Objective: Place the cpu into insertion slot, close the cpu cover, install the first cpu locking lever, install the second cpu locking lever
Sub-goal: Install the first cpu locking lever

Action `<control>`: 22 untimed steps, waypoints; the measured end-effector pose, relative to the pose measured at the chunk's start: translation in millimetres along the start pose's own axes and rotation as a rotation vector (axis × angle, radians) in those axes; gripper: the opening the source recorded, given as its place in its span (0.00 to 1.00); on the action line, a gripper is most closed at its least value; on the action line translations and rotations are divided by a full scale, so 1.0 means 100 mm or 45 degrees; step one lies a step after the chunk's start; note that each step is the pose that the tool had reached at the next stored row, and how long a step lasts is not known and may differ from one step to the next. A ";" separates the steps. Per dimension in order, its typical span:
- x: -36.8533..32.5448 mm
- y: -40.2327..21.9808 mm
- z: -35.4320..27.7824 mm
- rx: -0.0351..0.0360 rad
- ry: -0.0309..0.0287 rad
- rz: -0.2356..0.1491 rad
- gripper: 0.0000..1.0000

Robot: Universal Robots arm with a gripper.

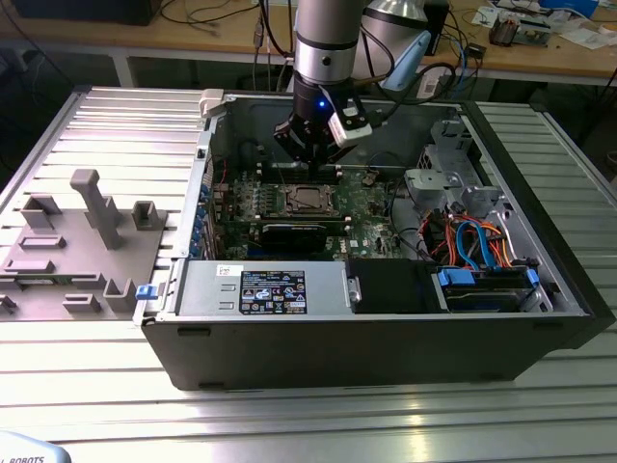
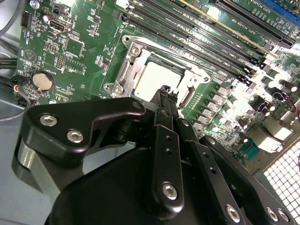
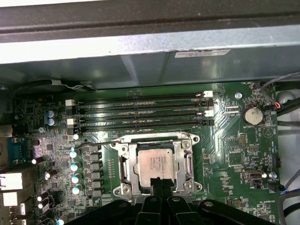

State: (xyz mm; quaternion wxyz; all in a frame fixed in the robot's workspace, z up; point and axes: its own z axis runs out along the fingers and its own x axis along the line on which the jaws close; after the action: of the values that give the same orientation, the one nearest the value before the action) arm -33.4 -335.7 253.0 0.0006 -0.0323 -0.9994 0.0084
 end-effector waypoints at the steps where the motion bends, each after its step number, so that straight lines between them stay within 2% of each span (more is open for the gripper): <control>1: 0.000 0.000 0.000 0.0000 0.0000 -0.001 0.11; 22: 0.000 0.000 0.000 0.0000 -0.0006 -0.031 0.11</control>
State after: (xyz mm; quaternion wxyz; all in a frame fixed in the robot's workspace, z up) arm -33.4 -335.7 253.0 0.0005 -0.0201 -0.9998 0.0084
